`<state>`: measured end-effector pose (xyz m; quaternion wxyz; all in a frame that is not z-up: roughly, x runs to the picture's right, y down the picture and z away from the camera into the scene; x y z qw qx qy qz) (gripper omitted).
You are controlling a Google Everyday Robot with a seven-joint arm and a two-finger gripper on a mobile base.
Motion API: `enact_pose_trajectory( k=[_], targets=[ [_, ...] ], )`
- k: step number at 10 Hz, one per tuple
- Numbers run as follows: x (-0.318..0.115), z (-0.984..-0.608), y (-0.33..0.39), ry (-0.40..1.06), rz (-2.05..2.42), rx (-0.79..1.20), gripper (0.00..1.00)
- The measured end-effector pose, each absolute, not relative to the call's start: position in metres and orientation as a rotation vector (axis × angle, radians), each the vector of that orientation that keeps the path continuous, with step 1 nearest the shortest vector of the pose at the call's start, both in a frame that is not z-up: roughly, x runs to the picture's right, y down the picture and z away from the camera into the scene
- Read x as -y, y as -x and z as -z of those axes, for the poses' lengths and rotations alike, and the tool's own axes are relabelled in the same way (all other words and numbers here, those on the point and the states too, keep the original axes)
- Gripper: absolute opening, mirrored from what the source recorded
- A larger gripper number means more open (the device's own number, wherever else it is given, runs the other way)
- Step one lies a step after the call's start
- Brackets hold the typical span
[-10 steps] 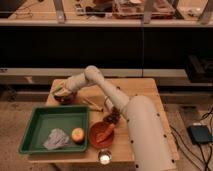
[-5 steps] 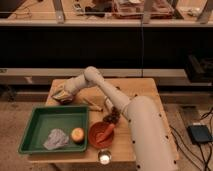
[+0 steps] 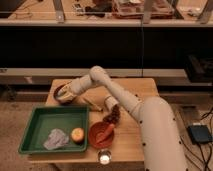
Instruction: Wipe purple bowl with sponge
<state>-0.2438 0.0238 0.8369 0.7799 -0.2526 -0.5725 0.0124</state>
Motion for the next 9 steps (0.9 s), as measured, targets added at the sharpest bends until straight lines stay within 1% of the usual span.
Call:
enact_pose_trajectory(
  k=[3, 6, 9],
  targets=[
    [-0.014, -0.843, 0.222, 0.522, -0.052, 1.229, 0.00],
    [0.005, -0.863, 0.230, 0.519, -0.036, 1.221, 0.00],
    [0.007, -0.879, 0.246, 0.533, -0.028, 1.228, 0.00]
  ],
)
